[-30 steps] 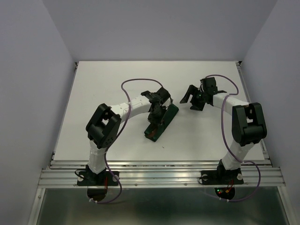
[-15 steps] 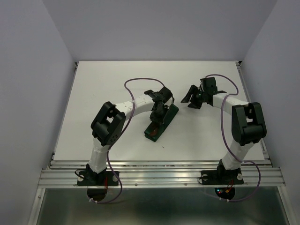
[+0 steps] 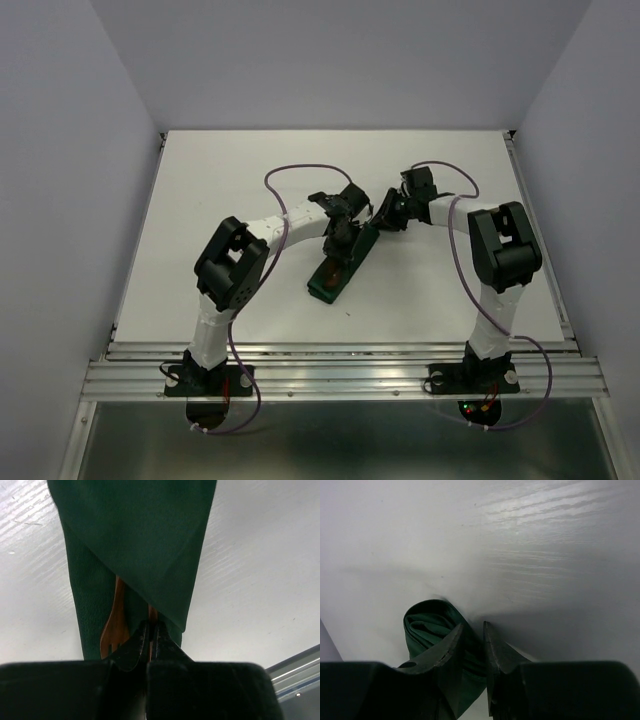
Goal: Fold the napkin into a case and place the utensils inside
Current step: Stuff the spoon into the folded napkin.
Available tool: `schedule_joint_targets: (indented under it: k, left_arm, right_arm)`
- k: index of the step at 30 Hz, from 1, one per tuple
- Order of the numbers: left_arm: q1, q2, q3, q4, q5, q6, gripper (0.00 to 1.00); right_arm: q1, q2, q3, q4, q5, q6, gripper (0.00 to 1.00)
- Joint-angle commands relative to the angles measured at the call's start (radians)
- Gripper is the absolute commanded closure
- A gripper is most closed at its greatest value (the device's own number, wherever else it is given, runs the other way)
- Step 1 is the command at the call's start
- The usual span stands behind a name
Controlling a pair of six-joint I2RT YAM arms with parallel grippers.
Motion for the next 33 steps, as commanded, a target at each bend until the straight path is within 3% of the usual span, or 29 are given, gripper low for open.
schedule_joint_targets:
  k: [1,16,21,33]
  left_arm:
    - [-0.003,0.002,0.016,0.032,0.008,-0.018,1.00]
    - [-0.003,0.031,0.035,0.058,0.004,-0.024,1.00]
    - [-0.003,0.010,0.022,0.051,0.020,-0.022,0.73]
    - [-0.003,-0.055,-0.007,0.003,0.020,-0.019,0.62]
  right_arm:
    - [0.014,0.013,-0.020,0.055,-0.012,0.022,0.73]
    - [0.033,0.002,-0.039,0.060,-0.012,0.030,0.73]
    - [0.033,0.002,-0.040,0.060,-0.012,0.032,0.73]
    - [0.033,0.008,-0.034,0.060,-0.012,0.032,0.73]
